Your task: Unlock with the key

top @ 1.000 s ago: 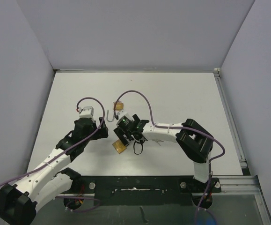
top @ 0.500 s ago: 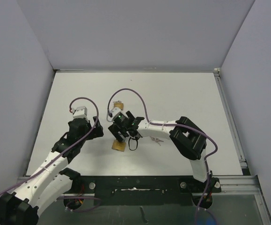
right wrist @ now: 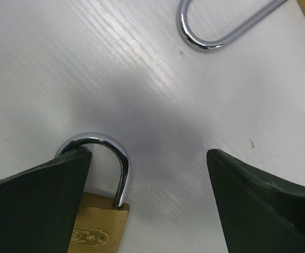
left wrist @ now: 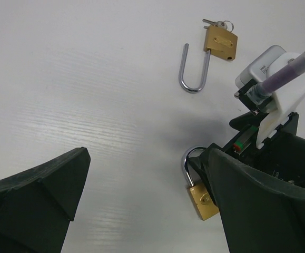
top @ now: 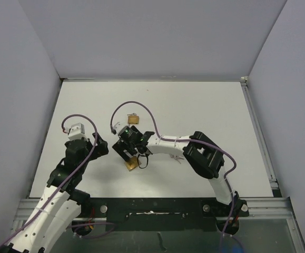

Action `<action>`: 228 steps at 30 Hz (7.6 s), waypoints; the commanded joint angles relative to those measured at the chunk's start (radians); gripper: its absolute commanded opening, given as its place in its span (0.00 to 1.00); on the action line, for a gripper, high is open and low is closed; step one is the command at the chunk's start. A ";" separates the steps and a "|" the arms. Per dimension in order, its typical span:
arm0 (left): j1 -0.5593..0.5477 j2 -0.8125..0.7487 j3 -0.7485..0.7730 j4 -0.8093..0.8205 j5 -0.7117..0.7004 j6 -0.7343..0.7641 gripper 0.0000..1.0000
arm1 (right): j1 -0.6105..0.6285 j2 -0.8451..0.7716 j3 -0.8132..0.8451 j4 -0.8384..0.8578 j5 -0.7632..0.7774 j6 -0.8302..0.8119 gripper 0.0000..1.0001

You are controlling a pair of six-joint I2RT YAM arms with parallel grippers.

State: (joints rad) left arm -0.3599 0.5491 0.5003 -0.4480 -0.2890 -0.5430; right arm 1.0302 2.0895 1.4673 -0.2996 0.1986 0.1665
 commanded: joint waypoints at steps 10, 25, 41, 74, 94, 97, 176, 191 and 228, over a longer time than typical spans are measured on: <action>0.007 -0.064 0.000 -0.048 -0.041 -0.037 0.97 | 0.054 -0.012 0.054 0.033 -0.019 -0.005 0.98; 0.008 -0.005 0.000 0.001 -0.024 -0.013 0.97 | 0.041 -0.275 -0.136 0.099 -0.072 -0.050 0.99; 0.009 0.058 0.015 0.063 0.112 0.049 0.98 | 0.132 -0.300 -0.268 0.061 -0.001 -0.063 0.98; 0.009 0.096 -0.003 0.093 0.120 0.041 0.98 | 0.070 -0.192 -0.256 0.103 0.053 -0.071 0.98; 0.009 0.274 0.089 0.170 0.194 0.060 0.97 | -0.077 -0.484 -0.409 0.073 0.011 0.008 0.98; 0.007 0.342 0.119 0.208 0.265 0.061 0.97 | -0.158 -0.551 -0.439 -0.002 0.012 0.062 0.99; -0.218 0.570 0.162 0.383 0.279 0.075 0.95 | -0.290 -0.495 -0.618 -0.041 -0.099 0.044 0.17; -0.218 0.561 0.158 0.387 0.295 0.074 0.96 | -0.224 -0.539 -0.607 -0.004 -0.021 0.011 0.03; -0.220 0.473 0.079 0.433 0.283 0.007 0.96 | -0.144 -0.455 -0.404 -0.077 0.412 0.046 0.01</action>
State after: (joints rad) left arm -0.5774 1.0870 0.5793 -0.0174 0.0570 -0.5255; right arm 0.8574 1.5517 0.9611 -0.3115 0.4694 0.1745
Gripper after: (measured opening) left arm 0.957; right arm 0.029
